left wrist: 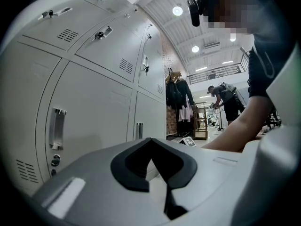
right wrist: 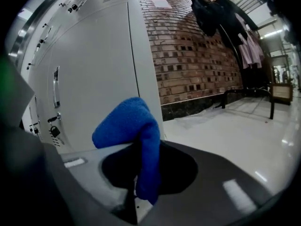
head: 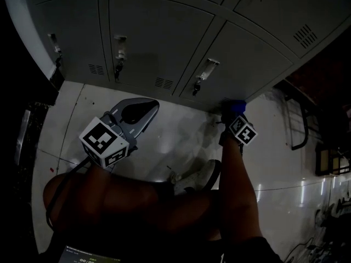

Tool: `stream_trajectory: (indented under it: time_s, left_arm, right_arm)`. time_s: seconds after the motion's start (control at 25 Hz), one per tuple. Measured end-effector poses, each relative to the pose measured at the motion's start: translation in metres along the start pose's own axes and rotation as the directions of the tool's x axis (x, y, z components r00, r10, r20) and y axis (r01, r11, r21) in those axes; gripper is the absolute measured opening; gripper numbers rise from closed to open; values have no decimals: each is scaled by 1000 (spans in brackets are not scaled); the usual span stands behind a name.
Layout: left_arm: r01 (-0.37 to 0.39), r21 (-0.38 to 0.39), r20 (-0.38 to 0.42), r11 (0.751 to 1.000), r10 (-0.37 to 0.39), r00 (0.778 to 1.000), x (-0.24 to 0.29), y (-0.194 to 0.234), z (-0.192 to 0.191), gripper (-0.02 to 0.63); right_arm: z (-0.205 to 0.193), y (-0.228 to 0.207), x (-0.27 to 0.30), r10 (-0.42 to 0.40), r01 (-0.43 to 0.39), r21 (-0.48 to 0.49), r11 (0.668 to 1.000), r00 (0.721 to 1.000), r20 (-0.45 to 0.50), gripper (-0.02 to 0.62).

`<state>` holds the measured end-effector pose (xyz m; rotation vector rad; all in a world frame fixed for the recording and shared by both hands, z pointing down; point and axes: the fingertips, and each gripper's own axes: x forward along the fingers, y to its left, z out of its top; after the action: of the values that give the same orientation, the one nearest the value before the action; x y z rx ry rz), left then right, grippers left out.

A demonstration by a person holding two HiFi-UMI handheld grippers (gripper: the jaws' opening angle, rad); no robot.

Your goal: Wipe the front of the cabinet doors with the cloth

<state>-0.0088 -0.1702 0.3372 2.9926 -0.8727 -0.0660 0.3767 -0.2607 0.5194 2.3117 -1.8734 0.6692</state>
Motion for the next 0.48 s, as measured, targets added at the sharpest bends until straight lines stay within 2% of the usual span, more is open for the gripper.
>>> stream_trajectory:
  time_s: [0.12,0.32,0.48]
  left_arm:
    - [-2,0,-6,1000,2,1000,0,0,-2,6]
    - [0,5,-7,1000,0,1000,2,1,-3,6]
    - [-19,-4,-11,1000,19,1000,2,11,-6,6]
  right_arm:
    - [4,-2,0,2,-2,-38,999,1000,4,69]
    - [1,7,-5,36,-36,4,999,999,-12,69]
    - [16,41,-23,105,-105,-22,994,994,17,69]
